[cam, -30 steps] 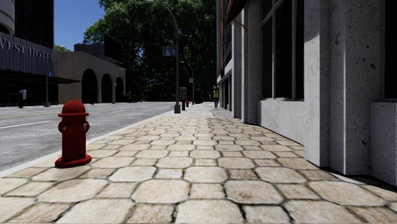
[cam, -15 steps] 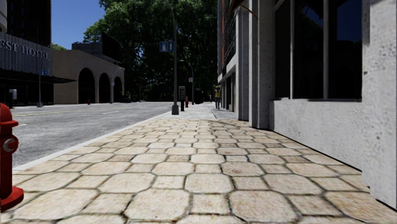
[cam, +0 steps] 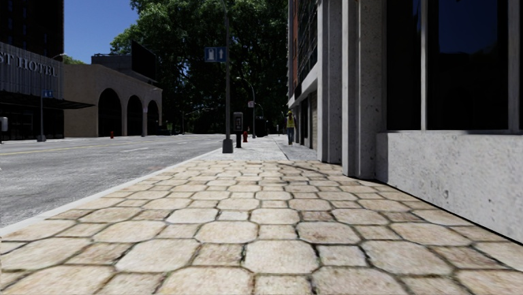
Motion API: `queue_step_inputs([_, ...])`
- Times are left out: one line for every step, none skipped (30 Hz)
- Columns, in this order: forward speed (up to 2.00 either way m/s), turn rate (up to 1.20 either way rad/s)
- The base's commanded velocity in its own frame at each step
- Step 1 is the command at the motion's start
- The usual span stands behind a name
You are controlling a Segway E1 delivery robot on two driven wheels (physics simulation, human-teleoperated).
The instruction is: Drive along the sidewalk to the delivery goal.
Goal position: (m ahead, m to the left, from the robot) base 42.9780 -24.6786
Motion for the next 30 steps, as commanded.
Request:
queue_step_inputs([2.00,0.00])
queue_step_inputs([2.00,0.00])
queue_step_inputs([2.00,0.00])
queue_step_inputs([2.00,0.00])
queue_step_inputs([2.00,0.00])
queue_step_inputs([2.00,0.00])
queue_step_inputs([2.00,0.00])
queue_step_inputs([2.00,0.00])
queue_step_inputs([2.00,0.00])
queue_step_inputs([2.00,0.00])
queue_step_inputs([2.00,0.00])
queue_step_inputs([2.00,0.00])
queue_step_inputs([2.00,0.00])
queue_step_inputs([2.00,0.00])
queue_step_inputs([2.00,0.00])
queue_step_inputs([2.00,0.00])
queue_step_inputs([2.00,0.00])
queue_step_inputs([2.00,0.00])
queue_step_inputs([2.00,0.00])
queue_step_inputs([2.00,0.00])
queue_step_inputs([2.00,0.00])
queue_step_inputs([2.00,0.00])
queue_step_inputs([2.00,0.00])
queue_step_inputs([2.00,0.00])
queue_step_inputs([2.00,0.00])
queue_step_inputs([2.00,0.00])
queue_step_inputs([2.00,0.00])
queue_step_inputs([2.00,0.00])
queue_step_inputs([2.00,0.00])
queue_step_inputs([2.00,0.00])
